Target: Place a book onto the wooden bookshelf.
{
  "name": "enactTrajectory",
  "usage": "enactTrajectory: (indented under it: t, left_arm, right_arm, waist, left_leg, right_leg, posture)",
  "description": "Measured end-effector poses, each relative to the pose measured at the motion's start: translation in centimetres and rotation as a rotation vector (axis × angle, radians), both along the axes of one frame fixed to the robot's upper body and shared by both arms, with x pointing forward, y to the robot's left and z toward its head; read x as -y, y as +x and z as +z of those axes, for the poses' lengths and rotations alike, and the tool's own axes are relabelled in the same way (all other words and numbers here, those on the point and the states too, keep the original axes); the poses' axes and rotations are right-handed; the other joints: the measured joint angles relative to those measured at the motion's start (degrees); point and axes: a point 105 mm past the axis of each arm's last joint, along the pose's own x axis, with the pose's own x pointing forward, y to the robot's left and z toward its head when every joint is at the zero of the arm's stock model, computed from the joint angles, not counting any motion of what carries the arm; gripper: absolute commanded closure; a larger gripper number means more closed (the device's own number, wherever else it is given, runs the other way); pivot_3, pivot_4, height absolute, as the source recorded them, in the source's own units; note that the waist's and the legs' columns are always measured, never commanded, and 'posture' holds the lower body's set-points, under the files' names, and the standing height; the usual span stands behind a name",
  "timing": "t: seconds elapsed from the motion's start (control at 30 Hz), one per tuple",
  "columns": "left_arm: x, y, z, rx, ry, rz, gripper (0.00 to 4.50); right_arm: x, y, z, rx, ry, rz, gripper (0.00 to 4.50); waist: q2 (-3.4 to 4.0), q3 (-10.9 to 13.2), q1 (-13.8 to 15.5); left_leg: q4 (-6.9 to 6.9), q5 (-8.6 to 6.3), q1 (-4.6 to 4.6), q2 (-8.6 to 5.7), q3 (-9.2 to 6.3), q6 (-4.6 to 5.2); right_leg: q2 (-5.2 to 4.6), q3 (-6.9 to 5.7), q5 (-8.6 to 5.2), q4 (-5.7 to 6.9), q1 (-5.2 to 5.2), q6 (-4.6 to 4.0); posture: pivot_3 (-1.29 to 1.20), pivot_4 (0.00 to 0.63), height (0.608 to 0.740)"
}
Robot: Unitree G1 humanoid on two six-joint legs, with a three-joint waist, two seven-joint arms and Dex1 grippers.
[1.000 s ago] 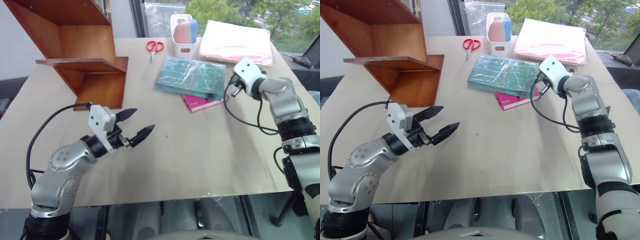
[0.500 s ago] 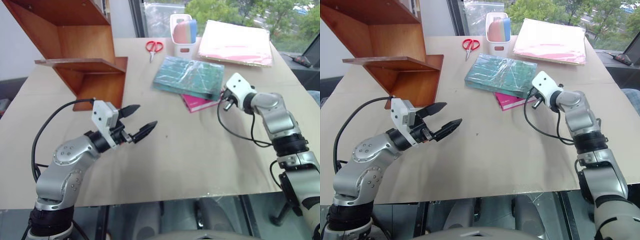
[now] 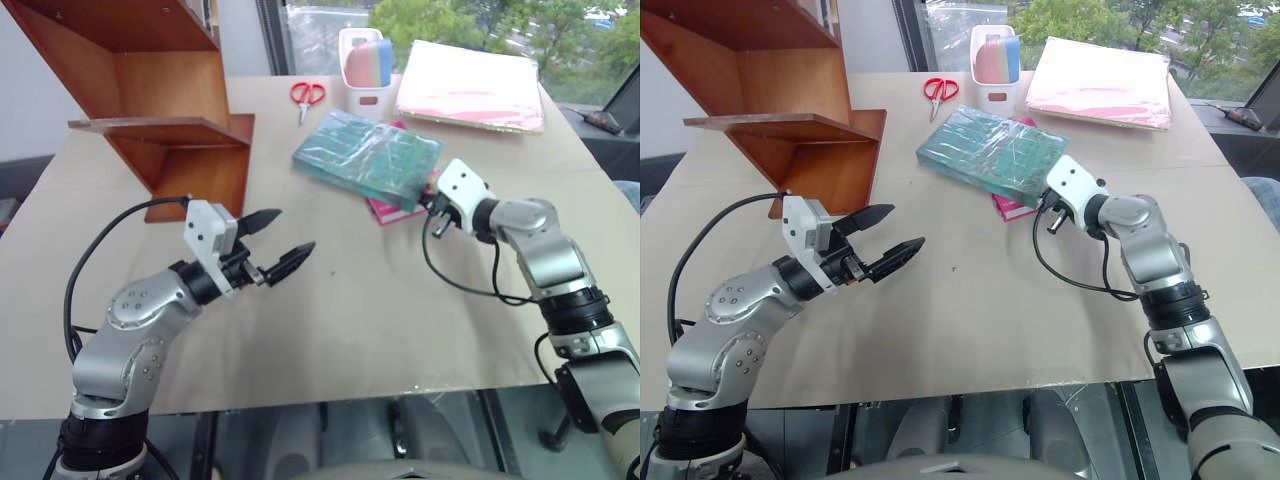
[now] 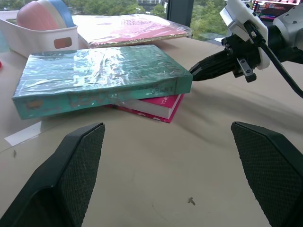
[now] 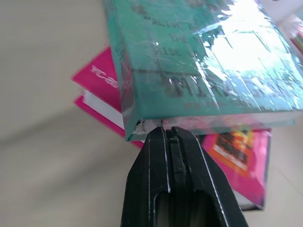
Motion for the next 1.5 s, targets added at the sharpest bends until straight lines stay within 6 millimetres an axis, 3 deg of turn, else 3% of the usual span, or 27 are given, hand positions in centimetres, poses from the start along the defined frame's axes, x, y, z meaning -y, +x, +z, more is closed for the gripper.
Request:
enactTrajectory:
  t: [0.23, 0.4, 0.5, 0.57, 0.73, 0.87, 1.03, 1.23, 1.5]
  left_arm:
    - [0.0, 0.0, 0.0, -0.005, -0.002, 0.004, 0.0]
    - [0.2, 0.4, 0.2, -0.016, -0.049, 0.019, 0.0]
    - [0.3, 1.3, 0.1, -0.032, -0.082, 0.043, 0.0]
    - [0.3, 2.3, -0.3, -0.066, -0.118, 0.069, 0.0]
    - [1.6, 5.3, -1.7, -0.209, -0.249, 0.106, 0.0]
    - [3.8, 8.7, -2.2, -0.408, -0.511, 0.113, 0.0]
    - [6.3, 12.6, -2.8, -0.657, -0.758, 0.123, 0.0]
    - [8.5, 14.8, -4.2, -0.863, -0.973, 0.13, 0.0]
    - [9.4, 16.6, -3.8, -0.901, -1.141, 0.153, 0.0]
  right_arm:
    - [-1.0, -1.0, -0.2, -0.015, 0.023, 0.044, 4.4]
    - [-0.5, -2.8, -0.6, -0.038, 0.038, 0.086, 4.4]
    - [1.3, -5.1, -0.6, -0.076, 0.106, 0.082, 3.18]
    - [1.9, -6.5, 0.4, -0.073, 0.172, 0.08, 2.14]
    - [1.5, -9.4, 3.0, 0.005, 0.251, 0.119, 0.04]
    - [1.3, -10.6, 3.3, 0.034, 0.291, 0.111, 0.04]
    - [1.3, -10.7, 4.3, 0.135, 0.34, 0.052, 0.04]
    - [0.3, -10.4, 5.6, 0.249, 0.365, 0.018, 0.04]
    - [-0.1, -9.8, 5.6, 0.285, 0.37, -0.019, 0.04]
  waist:
    - [0.0, 0.0, 0.01]
    - [-0.01, 0.0, 0.43]
    - [-0.02, 0.01, 0.99]
    - [-0.02, 0.01, 1.14]
    - [-0.05, -0.01, 1.42]
    - [-0.11, 0.01, 1.71]
    - [-0.13, 0.01, 1.54]
    - [-0.13, 0.01, 1.37]
    - [-0.13, 0.01, 1.66]
  left_leg:
    - [0.0, 0.0, 0.0, 0.0, -0.01, 0.0]
    - [0.01, 0.0, -0.03, -0.01, -0.04, 0.0]
    - [0.02, 0.0, -0.03, -0.02, -0.06, 0.0]
    - [0.05, 0.0, -0.02, 0.0, -0.08, 0.0]
    - [0.26, 0.0, -0.05, 0.02, -0.19, 0.0]
    - [0.57, 0.0, -0.28, 0.0, -0.42, 0.01]
    - [0.72, 0.0, -0.34, -0.05, -0.56, 0.01]
    - [0.6, 0.0, -0.33, -0.05, -0.6, 0.0]
    - [0.6, 0.0, -0.36, -0.12, -0.61, 0.0]
  right_leg:
    - [0.0, -0.01, 0.0, 0.0, 0.0, 0.0]
    - [-0.01, -0.05, 0.0, -0.03, 0.02, 0.01]
    - [-0.01, -0.06, -0.01, -0.04, 0.03, 0.01]
    - [0.02, -0.06, -0.01, 0.01, 0.03, 0.01]
    - [0.1, -0.15, 0.0, 0.06, 0.1, 0.03]
    - [0.11, -0.37, 0.01, 0.08, 0.14, 0.05]
    - [0.12, -0.5, 0.01, 0.1, 0.17, 0.09]
    - [0.14, -0.53, 0.01, 0.09, 0.14, 0.08]
    - [0.05, -0.59, 0.01, 0.04, 0.17, 0.08]
  posture:
    - [0.0, 0.15, 0.74]
    - [0.0, 0.15, 0.74]
    - [0.0, 0.15, 0.74]
    - [0.0, 0.15, 0.74]
    - [0.0, 0.15, 0.74]
    - [0.0, 0.15, 0.74]
    - [0.0, 0.15, 0.74]
    - [0.0, 0.15, 0.74]
    - [0.0, 0.15, 0.74]
